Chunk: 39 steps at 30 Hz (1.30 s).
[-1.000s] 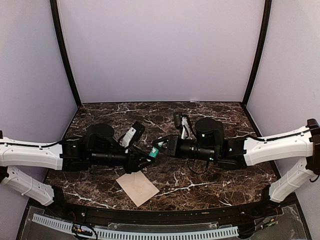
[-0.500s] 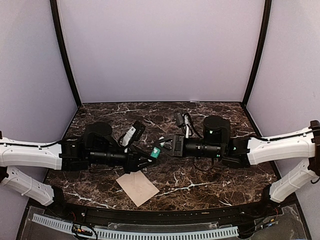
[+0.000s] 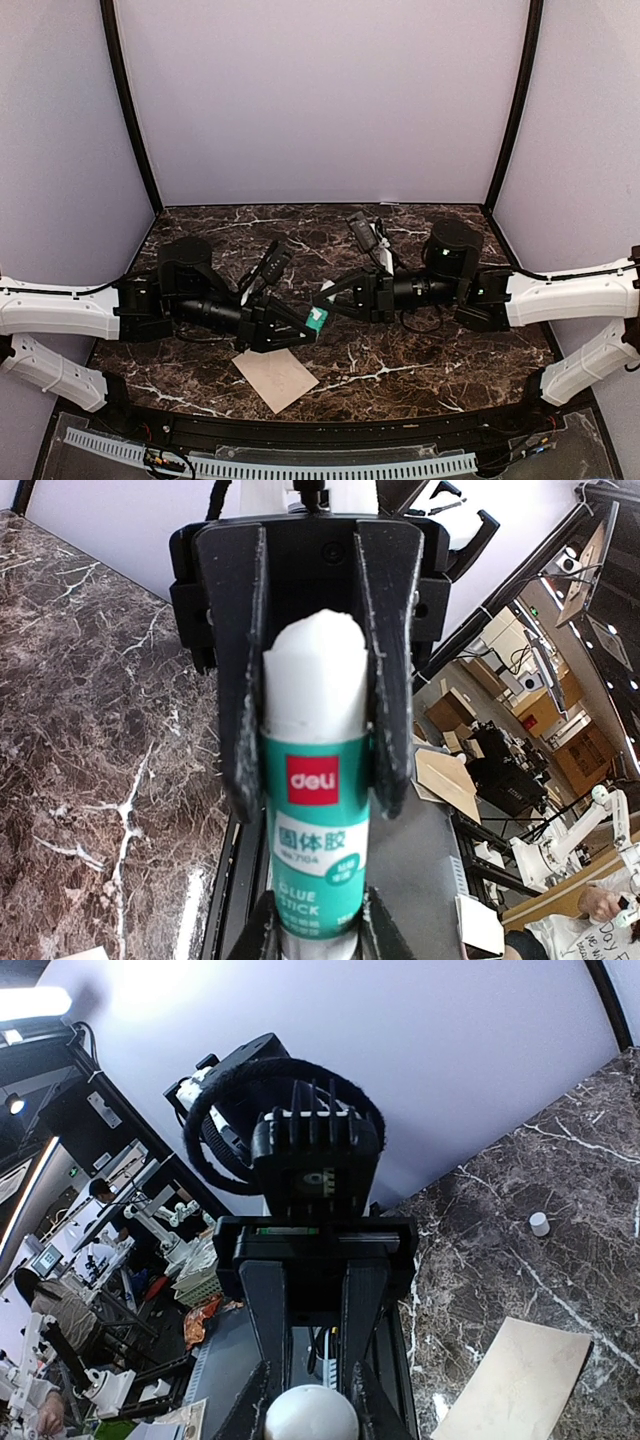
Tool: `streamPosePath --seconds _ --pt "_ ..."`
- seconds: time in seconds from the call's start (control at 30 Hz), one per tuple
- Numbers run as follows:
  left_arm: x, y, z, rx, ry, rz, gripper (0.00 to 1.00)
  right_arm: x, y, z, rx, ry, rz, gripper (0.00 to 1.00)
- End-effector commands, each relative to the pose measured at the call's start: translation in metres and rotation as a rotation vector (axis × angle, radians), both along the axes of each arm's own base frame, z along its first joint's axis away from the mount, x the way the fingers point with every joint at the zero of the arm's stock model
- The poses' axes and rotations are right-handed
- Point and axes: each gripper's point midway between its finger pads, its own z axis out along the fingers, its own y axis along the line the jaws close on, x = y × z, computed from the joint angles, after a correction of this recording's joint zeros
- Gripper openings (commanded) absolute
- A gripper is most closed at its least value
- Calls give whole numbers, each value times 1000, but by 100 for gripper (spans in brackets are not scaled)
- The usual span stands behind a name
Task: Place the letter into the envelope and seal it
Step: Screw the solid glue.
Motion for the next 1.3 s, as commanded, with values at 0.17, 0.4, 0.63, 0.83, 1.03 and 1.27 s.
streamPosePath --seconds 0.17,0.4,0.63,0.83,1.03,1.27 --pt "35 9 -11 43 -100 218 0 16 -19 26 67 -33 -168 71" --pt "87 31 -36 172 -137 537 0 82 -49 -27 -71 209 -616 73" --pt "109 41 -49 244 -128 676 0 79 -16 -38 -125 254 -619 67" --pt "109 38 -54 242 -114 672 0 86 18 -52 -211 241 -618 56" --pt "107 36 -56 241 -110 656 0 93 42 -57 -252 237 -601 56" --pt "104 35 -56 244 -115 636 0 94 54 -67 -268 255 -579 30"
